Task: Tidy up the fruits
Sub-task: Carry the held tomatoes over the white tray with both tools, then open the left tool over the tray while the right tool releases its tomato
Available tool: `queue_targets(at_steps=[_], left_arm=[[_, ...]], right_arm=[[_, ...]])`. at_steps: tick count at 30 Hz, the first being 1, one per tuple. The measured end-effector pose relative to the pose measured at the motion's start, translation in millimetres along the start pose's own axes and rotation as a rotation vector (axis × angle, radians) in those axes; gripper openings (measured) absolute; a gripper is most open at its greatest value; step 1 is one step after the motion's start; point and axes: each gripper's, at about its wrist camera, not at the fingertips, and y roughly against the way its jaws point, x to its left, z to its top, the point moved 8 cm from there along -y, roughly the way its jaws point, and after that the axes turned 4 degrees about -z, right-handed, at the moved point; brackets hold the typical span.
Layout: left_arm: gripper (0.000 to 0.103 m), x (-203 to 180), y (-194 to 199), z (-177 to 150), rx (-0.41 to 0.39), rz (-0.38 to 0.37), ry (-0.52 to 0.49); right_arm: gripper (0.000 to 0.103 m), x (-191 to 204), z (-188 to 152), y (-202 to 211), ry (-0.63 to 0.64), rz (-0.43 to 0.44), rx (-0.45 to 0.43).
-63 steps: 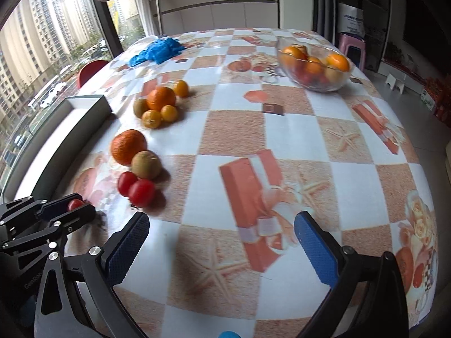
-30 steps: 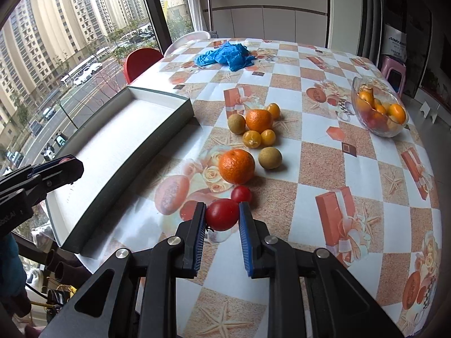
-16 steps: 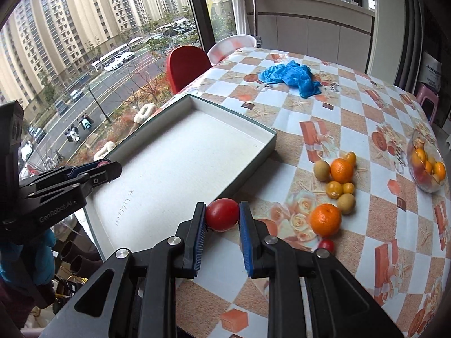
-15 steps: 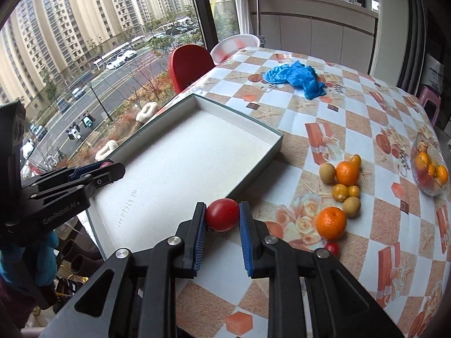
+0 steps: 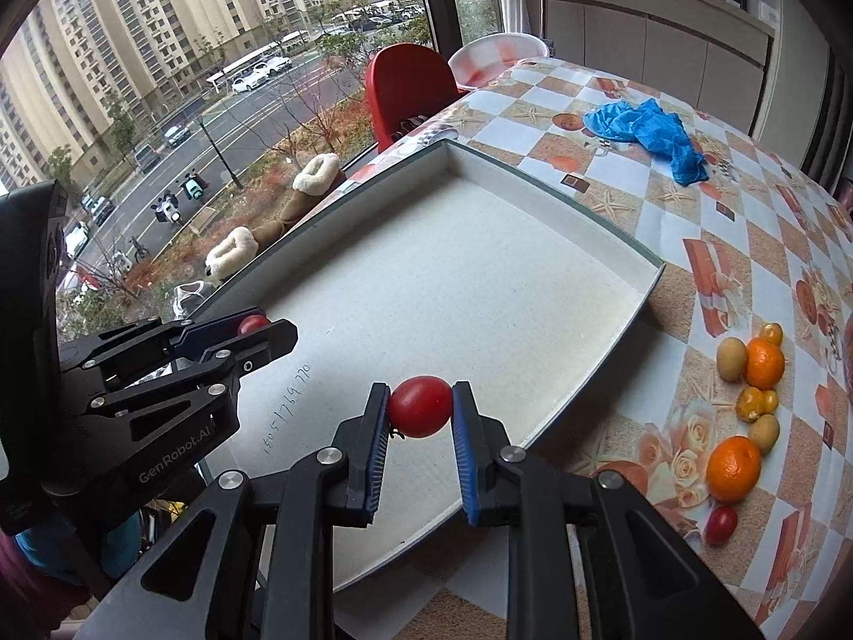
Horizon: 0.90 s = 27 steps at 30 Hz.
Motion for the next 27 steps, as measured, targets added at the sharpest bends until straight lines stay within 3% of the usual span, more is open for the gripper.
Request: queue_targets(at_steps=[13, 14, 16, 22, 24, 25, 27], left_arm=[[0.025, 5, -24, -18, 0.066, 0.008, -0.004], [0.025, 4, -24, -18, 0.061, 0.014, -0.008], [0.025, 2, -23, -19, 0.056, 0.023, -0.023], [0.026, 0, -23, -19, 0.061, 0.040, -0.038], [0.057, -1, -23, -19, 0.067, 0.037, -0.042], [0.083, 1, -22, -19, 0.056, 0.060, -0.035], [0.088, 2, -15, -17, 0.017, 0.061, -0.030]], right_arm=[[0.028, 1, -10, -22, 0.026, -0.026, 0.065], [0.031, 1, -10, -22, 0.028, -0.030, 0.065], [0.055, 1, -9, -21, 0.032, -0.037, 0.062], [0.071, -1, -6, -14, 0.037, -0.051, 0.043], [0.076, -4, -5, -11, 0.034, -0.058, 0.035], [0.079, -6, -5, -9, 0.031, -0.062, 0.030], [0.081, -13, -5, -6, 0.016, -0.074, 0.023]])
